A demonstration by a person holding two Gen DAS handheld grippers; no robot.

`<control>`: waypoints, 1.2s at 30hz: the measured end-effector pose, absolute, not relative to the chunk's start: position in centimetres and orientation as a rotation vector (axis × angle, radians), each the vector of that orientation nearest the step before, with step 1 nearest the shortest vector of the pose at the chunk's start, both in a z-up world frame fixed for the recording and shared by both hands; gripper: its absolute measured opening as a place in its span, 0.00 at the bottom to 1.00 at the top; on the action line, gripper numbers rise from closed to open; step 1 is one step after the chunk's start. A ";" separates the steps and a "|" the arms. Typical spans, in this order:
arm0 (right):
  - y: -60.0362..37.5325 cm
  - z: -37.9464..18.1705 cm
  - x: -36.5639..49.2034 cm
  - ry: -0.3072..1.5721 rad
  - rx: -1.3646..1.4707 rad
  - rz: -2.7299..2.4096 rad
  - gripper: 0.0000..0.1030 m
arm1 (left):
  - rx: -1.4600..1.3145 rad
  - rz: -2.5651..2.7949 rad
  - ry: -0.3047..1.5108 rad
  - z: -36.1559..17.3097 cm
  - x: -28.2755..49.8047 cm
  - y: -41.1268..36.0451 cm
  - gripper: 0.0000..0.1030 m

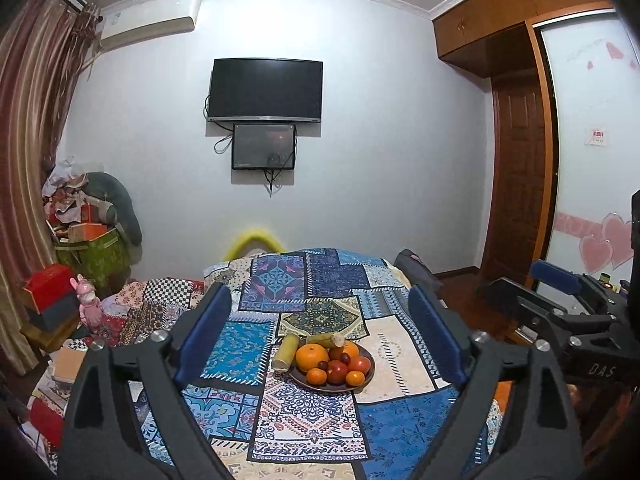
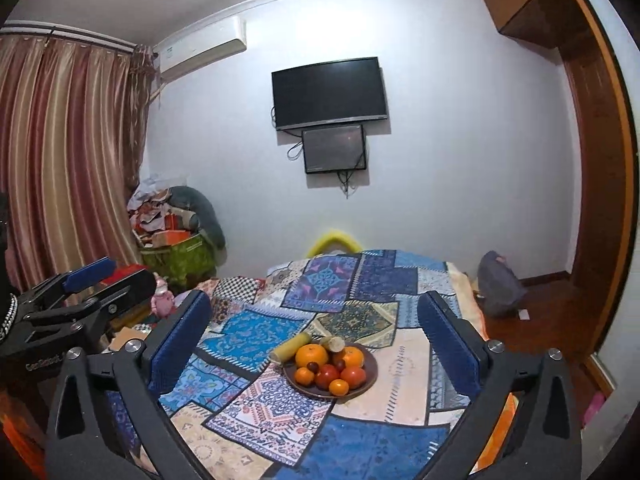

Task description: Organize fruits

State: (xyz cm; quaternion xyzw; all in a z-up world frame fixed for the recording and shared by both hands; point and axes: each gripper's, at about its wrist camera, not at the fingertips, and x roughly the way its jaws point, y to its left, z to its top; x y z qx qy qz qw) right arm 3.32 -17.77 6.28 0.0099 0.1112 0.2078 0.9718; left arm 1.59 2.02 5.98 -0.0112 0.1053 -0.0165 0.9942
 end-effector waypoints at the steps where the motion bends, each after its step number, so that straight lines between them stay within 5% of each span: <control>1: -17.7 6.2 3.1 0.223 0.011 0.415 1.00 | -0.019 -0.031 0.210 5.9 1.5 2.0 0.91; 6: -17.5 6.2 2.7 0.218 -0.002 0.408 1.00 | -0.010 -0.016 0.204 5.8 1.3 1.7 0.99; 36: -17.4 6.7 1.4 0.206 -0.004 0.370 1.00 | -0.018 -0.031 0.206 5.6 0.8 2.2 1.00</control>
